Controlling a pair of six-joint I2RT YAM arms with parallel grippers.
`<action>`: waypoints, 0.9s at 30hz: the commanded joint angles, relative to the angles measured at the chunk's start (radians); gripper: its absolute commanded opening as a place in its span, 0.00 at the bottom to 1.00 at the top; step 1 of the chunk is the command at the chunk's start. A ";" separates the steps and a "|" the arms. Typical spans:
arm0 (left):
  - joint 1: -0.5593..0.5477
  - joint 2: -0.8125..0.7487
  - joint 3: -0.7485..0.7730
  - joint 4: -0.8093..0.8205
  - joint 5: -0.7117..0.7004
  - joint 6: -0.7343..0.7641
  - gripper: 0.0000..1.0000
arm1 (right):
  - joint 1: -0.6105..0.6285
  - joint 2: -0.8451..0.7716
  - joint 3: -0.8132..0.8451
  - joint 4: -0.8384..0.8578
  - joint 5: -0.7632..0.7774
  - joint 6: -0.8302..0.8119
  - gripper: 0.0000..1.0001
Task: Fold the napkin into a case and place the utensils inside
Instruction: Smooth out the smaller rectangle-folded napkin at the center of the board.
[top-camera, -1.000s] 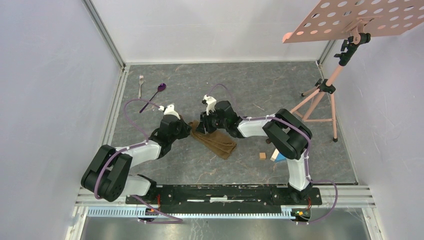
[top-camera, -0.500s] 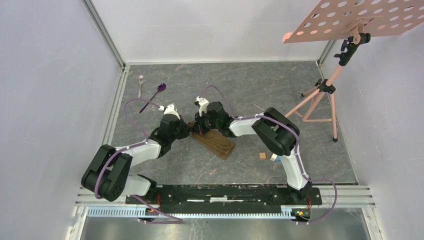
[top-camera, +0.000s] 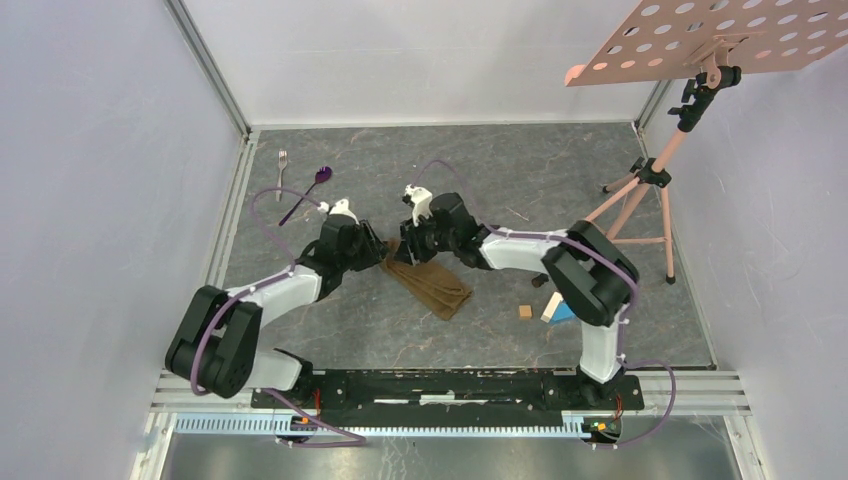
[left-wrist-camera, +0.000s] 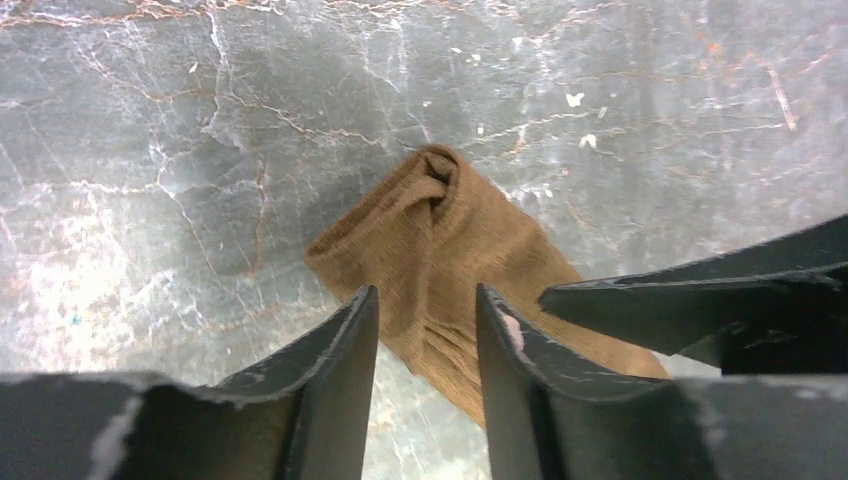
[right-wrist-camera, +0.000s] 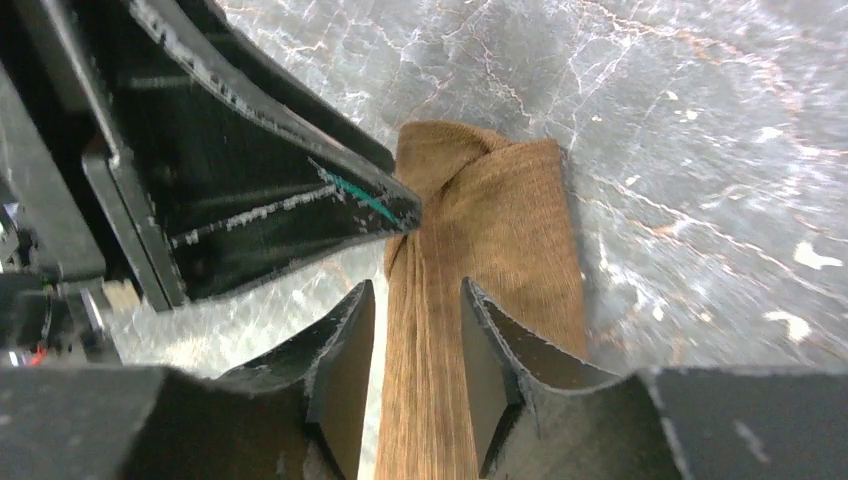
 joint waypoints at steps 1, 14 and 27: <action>0.007 -0.151 0.071 -0.184 0.014 -0.057 0.54 | -0.006 -0.169 -0.054 -0.147 -0.022 -0.204 0.48; 0.124 -0.186 -0.079 -0.163 0.385 -0.430 0.56 | 0.181 -0.234 -0.014 -0.414 0.338 -0.654 0.57; 0.084 0.061 -0.159 0.142 0.410 -0.574 0.34 | 0.220 -0.178 -0.033 -0.377 0.452 -0.635 0.45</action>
